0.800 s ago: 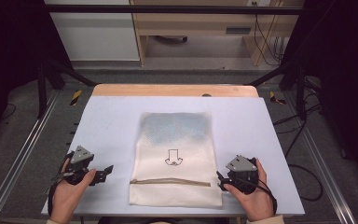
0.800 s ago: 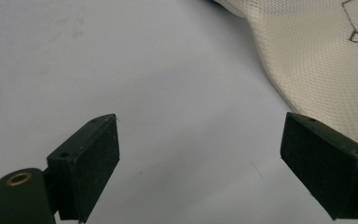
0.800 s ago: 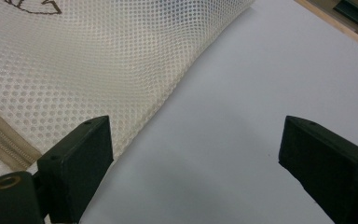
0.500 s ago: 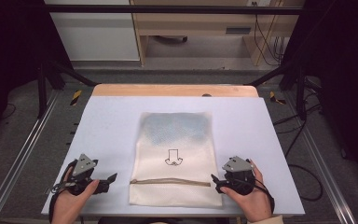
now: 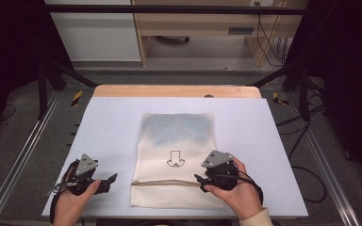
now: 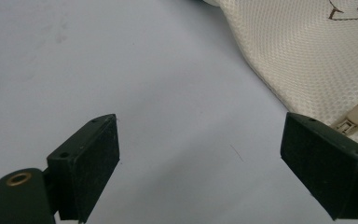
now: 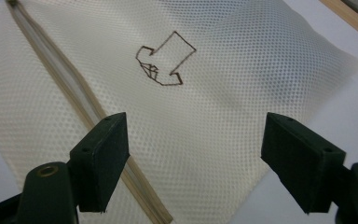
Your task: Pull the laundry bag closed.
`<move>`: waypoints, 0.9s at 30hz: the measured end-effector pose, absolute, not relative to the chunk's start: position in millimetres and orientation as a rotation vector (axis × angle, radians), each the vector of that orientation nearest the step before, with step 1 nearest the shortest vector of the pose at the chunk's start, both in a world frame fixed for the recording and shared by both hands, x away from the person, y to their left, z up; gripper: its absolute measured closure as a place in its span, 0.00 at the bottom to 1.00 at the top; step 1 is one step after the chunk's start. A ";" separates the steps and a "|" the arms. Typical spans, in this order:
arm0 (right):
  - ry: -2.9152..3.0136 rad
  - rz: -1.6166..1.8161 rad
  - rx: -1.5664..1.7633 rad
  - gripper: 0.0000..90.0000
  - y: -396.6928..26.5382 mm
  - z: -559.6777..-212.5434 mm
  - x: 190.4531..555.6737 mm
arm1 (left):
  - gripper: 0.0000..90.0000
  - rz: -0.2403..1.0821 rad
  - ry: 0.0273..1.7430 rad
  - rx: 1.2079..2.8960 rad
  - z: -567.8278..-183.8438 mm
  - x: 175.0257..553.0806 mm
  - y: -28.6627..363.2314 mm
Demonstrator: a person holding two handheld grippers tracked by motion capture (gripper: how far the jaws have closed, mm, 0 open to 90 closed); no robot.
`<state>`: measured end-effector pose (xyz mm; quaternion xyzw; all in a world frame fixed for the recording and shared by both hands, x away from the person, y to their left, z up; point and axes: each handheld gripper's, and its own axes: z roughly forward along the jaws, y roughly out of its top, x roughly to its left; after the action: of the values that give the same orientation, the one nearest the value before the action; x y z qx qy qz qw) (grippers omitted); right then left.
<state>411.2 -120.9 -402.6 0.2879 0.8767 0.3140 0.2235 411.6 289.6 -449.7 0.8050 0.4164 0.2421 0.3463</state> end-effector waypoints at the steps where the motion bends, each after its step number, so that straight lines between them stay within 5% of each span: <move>1: 2.427 0.860 0.779 0.26 -116.1 -399.3 412.2 | 0.13 0.628 1.085 2.084 -449.7 411.9 289.6; 11: 2.529 0.813 0.648 0.29 -67.2 -385.5 423.8 | 0.12 0.599 1.112 2.132 -452.3 414.9 290.4; 27: 2.638 0.783 0.458 0.68 -19.1 -387.2 425.1 | 0.11 0.620 1.151 2.088 -448.9 415.8 304.2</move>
<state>425.1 -19.1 -387.2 0.1616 0.9311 0.2763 0.1750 415.8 304.2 -448.9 0.7994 0.4405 0.2372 0.3327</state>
